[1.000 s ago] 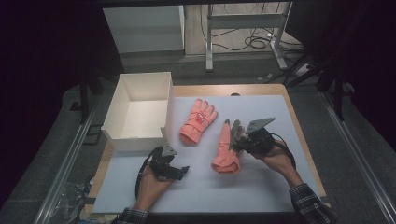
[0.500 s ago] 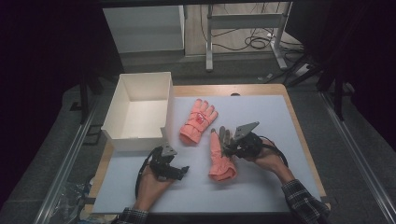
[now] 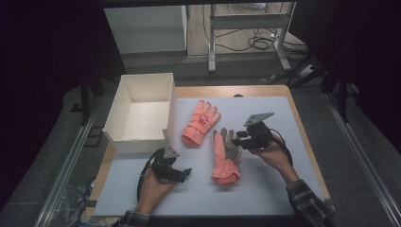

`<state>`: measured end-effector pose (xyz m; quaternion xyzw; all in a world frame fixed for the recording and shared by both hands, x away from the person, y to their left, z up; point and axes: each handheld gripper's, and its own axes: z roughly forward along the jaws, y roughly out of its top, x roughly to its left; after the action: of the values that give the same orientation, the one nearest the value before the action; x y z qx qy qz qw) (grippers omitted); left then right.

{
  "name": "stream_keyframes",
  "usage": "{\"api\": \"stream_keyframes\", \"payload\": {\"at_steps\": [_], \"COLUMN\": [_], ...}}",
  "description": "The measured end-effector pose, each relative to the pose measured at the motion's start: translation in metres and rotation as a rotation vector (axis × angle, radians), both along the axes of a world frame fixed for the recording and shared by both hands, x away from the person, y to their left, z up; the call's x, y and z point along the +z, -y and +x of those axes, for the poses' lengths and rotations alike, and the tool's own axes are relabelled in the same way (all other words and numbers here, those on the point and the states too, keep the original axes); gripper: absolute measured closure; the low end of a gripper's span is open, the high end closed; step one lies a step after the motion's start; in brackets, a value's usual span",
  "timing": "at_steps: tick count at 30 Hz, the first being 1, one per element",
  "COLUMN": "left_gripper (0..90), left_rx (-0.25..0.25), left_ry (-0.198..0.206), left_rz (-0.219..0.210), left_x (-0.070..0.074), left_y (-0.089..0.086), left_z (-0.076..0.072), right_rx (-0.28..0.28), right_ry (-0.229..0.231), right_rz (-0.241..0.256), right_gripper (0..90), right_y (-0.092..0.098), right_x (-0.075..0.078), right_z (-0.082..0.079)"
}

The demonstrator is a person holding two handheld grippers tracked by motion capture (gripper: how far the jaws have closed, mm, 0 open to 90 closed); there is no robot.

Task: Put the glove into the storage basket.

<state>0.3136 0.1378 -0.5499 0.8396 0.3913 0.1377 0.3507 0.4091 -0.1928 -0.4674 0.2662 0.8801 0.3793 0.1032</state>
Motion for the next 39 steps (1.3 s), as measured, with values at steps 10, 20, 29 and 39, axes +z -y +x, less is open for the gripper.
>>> {"api": "stream_keyframes", "payload": {"at_steps": [10, 20, 29, 39], "left_gripper": [4.6, 4.6, 4.6, 4.6], "left_rx": [0.0, -0.001, -0.001, 0.0], "left_ry": [0.0, 0.001, 0.0, -0.001], "left_rz": [-0.001, 0.0, 0.001, -0.003], "left_x": [0.0, 0.0, 0.0, 0.0], "left_y": [0.0, 0.0, 0.0, 0.0], "left_z": [0.0, 0.0, 0.0, 0.0], "right_rx": [-0.048, -0.07, -0.056, -0.118], "right_ry": [-0.001, -0.036, -0.046, -0.13], "right_rz": [0.054, 0.043, -0.014, -0.109], "right_gripper": [46.4, 44.3, 43.3, 34.9], "right_y": [-0.034, -0.077, -0.116, -0.136], "right_x": [0.011, 0.012, 0.0, -0.025], "right_z": [0.024, 0.053, 0.081, 0.116]}}
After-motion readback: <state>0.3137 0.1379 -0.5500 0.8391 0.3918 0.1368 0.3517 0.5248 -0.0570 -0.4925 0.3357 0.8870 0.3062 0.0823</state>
